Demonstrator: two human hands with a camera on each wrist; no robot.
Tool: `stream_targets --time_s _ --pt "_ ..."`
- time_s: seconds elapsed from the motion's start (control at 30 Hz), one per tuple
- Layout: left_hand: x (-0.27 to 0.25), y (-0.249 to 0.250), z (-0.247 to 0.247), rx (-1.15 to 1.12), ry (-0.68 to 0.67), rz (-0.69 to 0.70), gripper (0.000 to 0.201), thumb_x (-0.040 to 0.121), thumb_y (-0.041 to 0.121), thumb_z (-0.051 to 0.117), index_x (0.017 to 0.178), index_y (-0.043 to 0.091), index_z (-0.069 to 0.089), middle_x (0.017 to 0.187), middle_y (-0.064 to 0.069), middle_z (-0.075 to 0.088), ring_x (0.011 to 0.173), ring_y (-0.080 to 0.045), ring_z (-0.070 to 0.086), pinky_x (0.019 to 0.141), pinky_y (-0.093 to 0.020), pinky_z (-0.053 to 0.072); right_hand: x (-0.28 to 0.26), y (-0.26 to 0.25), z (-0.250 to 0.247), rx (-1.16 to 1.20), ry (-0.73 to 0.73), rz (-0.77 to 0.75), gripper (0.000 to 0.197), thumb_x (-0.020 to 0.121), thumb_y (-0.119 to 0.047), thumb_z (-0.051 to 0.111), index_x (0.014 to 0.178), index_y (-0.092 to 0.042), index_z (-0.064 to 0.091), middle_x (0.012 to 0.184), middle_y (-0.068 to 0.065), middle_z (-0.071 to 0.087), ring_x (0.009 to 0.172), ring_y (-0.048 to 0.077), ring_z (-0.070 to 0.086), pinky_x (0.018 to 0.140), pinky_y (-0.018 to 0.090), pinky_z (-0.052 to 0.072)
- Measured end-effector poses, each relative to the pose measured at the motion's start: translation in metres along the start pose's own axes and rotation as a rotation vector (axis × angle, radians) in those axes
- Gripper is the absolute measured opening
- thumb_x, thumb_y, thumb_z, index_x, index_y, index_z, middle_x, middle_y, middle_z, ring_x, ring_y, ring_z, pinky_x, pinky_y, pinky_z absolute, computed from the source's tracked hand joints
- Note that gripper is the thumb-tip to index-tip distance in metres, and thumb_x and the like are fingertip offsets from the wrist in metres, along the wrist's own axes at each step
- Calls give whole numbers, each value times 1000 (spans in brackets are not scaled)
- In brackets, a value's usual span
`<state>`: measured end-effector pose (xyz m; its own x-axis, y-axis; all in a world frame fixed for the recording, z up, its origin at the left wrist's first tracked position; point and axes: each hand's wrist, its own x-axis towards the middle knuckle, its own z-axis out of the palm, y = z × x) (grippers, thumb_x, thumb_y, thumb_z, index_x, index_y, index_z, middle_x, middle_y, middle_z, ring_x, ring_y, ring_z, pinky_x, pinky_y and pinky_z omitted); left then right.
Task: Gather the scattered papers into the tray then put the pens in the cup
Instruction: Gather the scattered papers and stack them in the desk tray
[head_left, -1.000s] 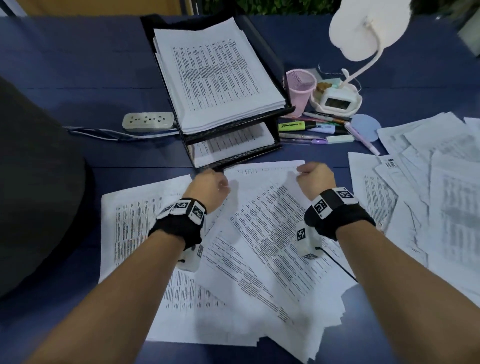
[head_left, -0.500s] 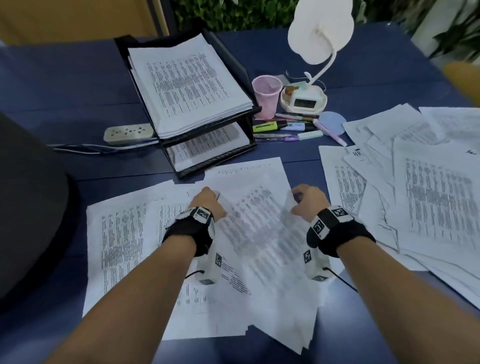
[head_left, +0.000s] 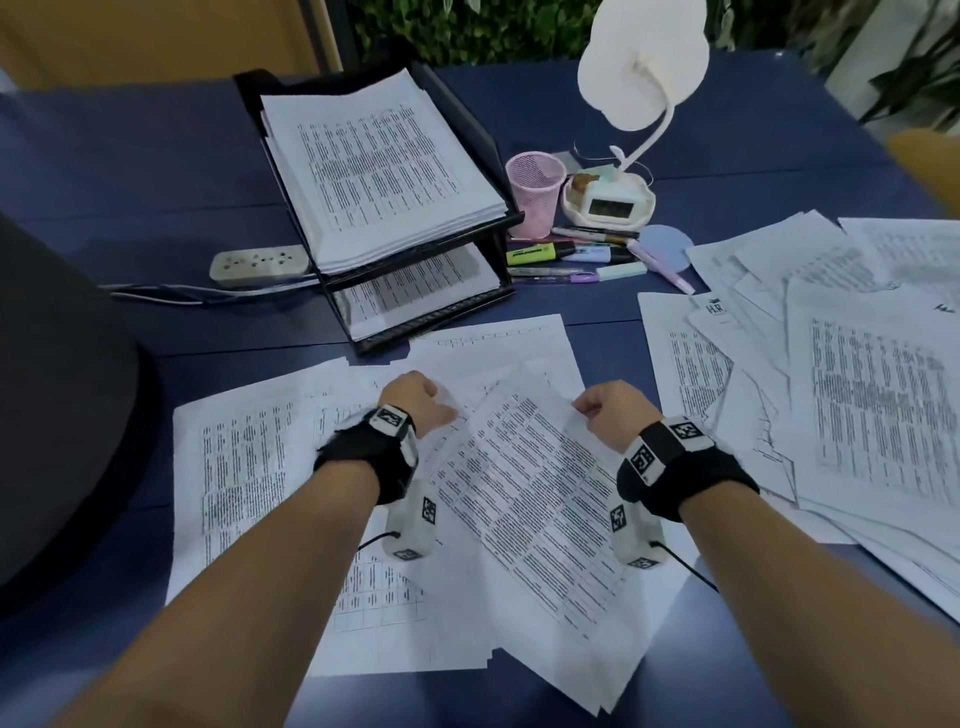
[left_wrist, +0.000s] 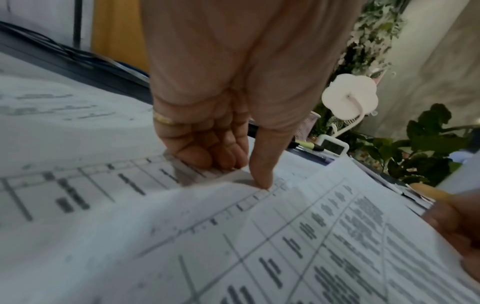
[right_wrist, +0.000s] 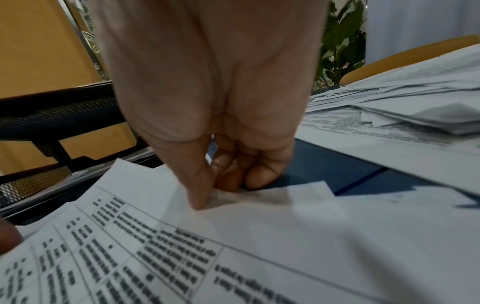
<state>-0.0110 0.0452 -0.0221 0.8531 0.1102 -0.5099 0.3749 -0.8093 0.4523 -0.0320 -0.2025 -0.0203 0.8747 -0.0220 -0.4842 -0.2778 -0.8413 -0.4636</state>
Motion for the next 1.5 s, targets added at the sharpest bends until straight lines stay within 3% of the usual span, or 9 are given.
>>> stream_targets --time_s 0.1,0.33,0.43,0.53,0.67,0.77,0.87,1.07,1.5 --pt "0 5 10 97 53 27 42 78 19 75 115 7 59 118 -9 61 111 -25 56 88 -29 45 -3 1 2 27 -30 -9 25 84 -4 60 106 -13 68 93 -1 64 95 18 62 83 23 47" --pt "1 7 11 142 -1 112 12 85 17 66 96 12 66 99 -6 61 95 -25 57 73 -24 39 -6 2 4 46 -54 -22 26 76 -10 73 99 -18 65 78 -11 51 83 14 56 72 21 44" --pt "0 8 11 -125 26 202 10 87 16 65 87 14 55 84 -2 53 70 -18 48 60 -21 36 -5 0 1 109 -81 -15 31 76 -16 75 102 -21 61 84 -8 56 82 15 57 64 19 44" --pt "-4 14 8 -348 1 255 7 88 18 65 90 14 60 76 0 54 54 -8 43 44 -12 37 -5 -5 3 150 -90 1 42 83 -21 70 124 -17 58 122 3 63 107 22 60 90 29 47" --pt "3 3 -4 -175 111 222 16 92 23 57 104 16 64 100 -3 63 90 -21 59 76 -23 47 -4 -18 2 9 -73 21 49 93 -22 56 139 -12 43 141 8 47 127 27 47 104 36 37" --pt "11 -25 -19 262 130 0 53 83 32 65 131 18 48 131 -13 46 120 -32 45 99 -43 43 3 -34 4 -259 -65 -28 43 94 -26 53 135 -17 47 136 9 49 125 30 45 105 44 37" --pt "10 -44 -32 508 76 -136 86 70 50 74 137 13 34 131 -16 41 121 -35 41 101 -42 40 13 -48 8 -411 -48 -118 43 91 -27 57 133 -21 49 137 7 42 127 29 38 103 48 38" --pt "10 -60 -32 370 64 -24 76 68 38 80 132 19 43 129 -11 41 121 -33 38 97 -40 43 33 -68 15 -472 -132 -260 54 86 -26 66 136 -20 48 151 -1 25 135 24 29 106 45 37" --pt "16 -59 -23 64 29 -5 61 72 17 77 126 12 48 125 -13 51 111 -28 54 90 -32 47 41 -82 22 -472 -56 -169 45 78 -28 70 114 -27 43 116 -3 56 111 22 46 94 43 32"
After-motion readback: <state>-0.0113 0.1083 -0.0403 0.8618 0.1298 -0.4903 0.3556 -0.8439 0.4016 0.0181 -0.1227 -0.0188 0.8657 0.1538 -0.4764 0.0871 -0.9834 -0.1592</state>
